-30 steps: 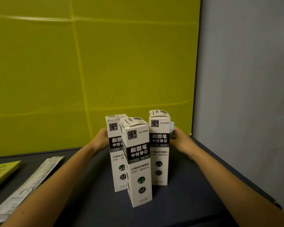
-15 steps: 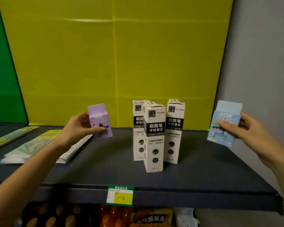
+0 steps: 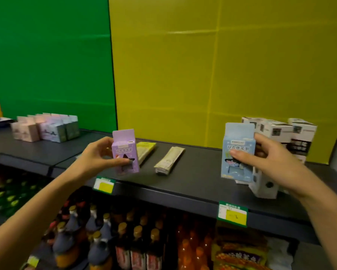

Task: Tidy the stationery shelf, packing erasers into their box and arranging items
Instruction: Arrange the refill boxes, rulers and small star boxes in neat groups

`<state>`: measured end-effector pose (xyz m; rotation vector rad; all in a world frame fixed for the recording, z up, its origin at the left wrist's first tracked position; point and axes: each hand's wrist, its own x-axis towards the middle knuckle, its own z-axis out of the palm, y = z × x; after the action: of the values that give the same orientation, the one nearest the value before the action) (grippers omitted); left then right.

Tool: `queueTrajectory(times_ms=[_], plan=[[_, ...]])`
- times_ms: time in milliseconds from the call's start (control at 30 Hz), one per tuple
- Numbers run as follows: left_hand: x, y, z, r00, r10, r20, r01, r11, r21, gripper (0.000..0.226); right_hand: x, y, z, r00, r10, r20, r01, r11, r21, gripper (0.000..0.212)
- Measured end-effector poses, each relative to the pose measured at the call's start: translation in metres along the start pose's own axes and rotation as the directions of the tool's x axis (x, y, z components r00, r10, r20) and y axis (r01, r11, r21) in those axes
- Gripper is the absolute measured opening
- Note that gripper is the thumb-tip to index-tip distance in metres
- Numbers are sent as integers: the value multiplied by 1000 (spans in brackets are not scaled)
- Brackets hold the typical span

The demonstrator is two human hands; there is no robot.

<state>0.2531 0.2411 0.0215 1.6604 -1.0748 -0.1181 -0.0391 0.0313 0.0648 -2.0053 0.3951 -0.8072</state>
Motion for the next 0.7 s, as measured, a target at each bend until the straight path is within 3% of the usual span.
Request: queueTrajectory(times_ms=[233,333,500,700], plan=[[-55,-44,-139,992,-72,-101,88,983,159,47,45,-17,167,982,24,189,-46,993,111,26],[-72,-63,-193,987,-119,-112,136,978,160,54,65,-30,236,967,5,254,-37,992,120,27],[-82,-85,-263,980,-160,-114,179,967,182,88,102,-57,328,934,2,357,-33,996,78,36],[-60,-123,-318,979,-176,-103,196,951,239,80,156,-72,411,904,-8,428,25,999,-34,46]])
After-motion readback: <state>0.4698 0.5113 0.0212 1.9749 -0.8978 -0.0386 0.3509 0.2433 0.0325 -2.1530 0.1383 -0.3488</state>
